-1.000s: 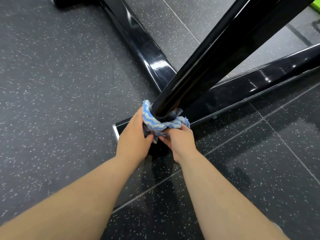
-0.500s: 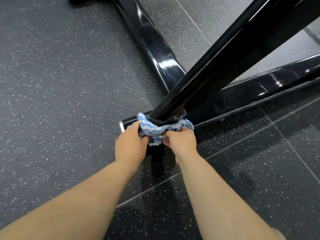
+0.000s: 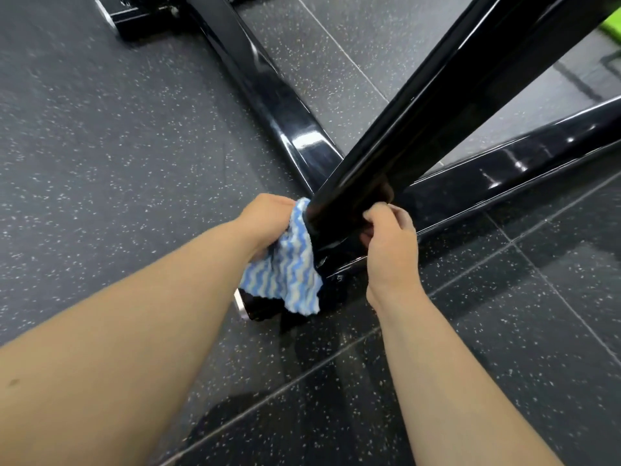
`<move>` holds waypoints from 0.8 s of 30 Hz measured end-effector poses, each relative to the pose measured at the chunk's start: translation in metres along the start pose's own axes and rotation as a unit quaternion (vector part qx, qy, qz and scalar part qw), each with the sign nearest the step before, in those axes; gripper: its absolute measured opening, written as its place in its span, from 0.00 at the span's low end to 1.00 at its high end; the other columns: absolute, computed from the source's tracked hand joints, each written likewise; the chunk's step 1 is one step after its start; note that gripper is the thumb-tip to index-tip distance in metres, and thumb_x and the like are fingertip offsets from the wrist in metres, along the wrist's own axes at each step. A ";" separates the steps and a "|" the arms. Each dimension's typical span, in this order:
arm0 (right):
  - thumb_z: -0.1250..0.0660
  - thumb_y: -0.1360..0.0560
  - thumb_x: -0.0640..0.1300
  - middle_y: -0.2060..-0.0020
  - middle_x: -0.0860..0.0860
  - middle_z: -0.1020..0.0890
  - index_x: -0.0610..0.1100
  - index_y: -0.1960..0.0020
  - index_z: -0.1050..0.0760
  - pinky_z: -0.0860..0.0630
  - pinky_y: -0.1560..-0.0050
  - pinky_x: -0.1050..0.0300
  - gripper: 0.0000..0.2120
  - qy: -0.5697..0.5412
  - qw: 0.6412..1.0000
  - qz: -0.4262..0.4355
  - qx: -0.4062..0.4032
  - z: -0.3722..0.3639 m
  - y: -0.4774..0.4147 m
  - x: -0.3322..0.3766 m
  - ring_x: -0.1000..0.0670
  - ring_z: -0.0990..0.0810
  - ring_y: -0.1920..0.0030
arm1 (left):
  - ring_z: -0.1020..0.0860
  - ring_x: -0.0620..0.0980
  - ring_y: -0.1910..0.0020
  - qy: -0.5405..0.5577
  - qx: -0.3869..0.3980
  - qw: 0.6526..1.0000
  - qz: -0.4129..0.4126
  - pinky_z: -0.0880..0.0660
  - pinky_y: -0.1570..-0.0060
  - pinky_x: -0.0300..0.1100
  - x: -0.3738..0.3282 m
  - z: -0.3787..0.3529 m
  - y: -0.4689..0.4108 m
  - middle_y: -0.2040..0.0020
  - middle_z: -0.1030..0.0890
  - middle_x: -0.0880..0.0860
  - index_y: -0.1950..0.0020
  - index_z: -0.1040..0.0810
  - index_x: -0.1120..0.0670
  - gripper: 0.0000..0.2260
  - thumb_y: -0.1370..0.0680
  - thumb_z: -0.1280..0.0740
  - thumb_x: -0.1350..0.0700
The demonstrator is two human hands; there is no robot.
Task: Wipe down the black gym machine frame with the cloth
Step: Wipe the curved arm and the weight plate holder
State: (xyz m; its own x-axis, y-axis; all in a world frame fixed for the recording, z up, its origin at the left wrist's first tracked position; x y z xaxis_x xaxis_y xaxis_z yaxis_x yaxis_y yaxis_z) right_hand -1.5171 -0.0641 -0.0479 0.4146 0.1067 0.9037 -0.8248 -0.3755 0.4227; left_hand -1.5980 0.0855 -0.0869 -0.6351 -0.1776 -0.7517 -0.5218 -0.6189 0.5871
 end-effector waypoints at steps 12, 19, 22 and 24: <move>0.43 0.22 0.39 0.51 0.56 0.16 0.51 0.45 0.20 0.25 0.38 0.54 0.15 -0.060 0.996 -0.046 0.048 0.010 -0.003 -0.005 0.54 0.20 0.44 | 0.19 0.54 0.56 0.028 0.014 0.992 0.126 0.26 0.48 0.47 0.017 -0.009 0.000 0.56 0.16 0.53 0.59 0.20 0.51 0.16 0.29 0.35 0.39; 0.45 0.20 0.41 0.53 0.55 0.15 0.50 0.49 0.18 0.26 0.41 0.58 0.16 -0.118 0.989 -0.075 0.037 0.011 -0.008 -0.012 0.54 0.19 0.44 | 0.20 0.50 0.58 0.019 0.107 0.994 -0.004 0.26 0.50 0.44 -0.035 -0.009 0.013 0.60 0.17 0.50 0.69 0.20 0.46 0.13 0.25 0.34 0.44; 0.47 0.20 0.43 0.54 0.51 0.14 0.48 0.49 0.19 0.25 0.43 0.57 0.17 -0.142 0.985 -0.099 0.012 0.012 -0.015 -0.009 0.51 0.18 0.46 | 0.30 0.47 0.70 0.078 0.186 0.978 -0.057 0.31 0.65 0.39 -0.074 -0.023 0.020 0.71 0.28 0.49 0.73 0.29 0.49 0.18 0.23 0.37 0.47; 0.48 0.20 0.43 0.51 0.50 0.15 0.46 0.46 0.20 0.24 0.44 0.58 0.17 -0.159 0.981 -0.114 0.002 0.014 -0.017 -0.009 0.51 0.18 0.46 | 0.33 0.46 0.72 0.077 0.211 0.973 -0.052 0.34 0.68 0.38 -0.078 -0.026 0.017 0.73 0.31 0.48 0.74 0.32 0.48 0.20 0.22 0.40 0.47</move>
State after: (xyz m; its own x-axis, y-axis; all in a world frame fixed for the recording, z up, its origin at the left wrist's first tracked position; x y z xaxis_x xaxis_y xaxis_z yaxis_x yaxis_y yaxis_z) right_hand -1.5013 -0.0717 -0.0641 0.6873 -0.1031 0.7190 -0.6956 -0.3783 0.6107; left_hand -1.5424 0.0693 -0.0259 -0.4900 -0.2642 -0.8307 -0.7867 -0.2765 0.5520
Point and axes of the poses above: each hand's wrist, its own y-axis away from the middle knuckle, its own z-axis out of the back of the hand, x = y × z, the point moved 1 cm from there along -y, towards the middle knuckle
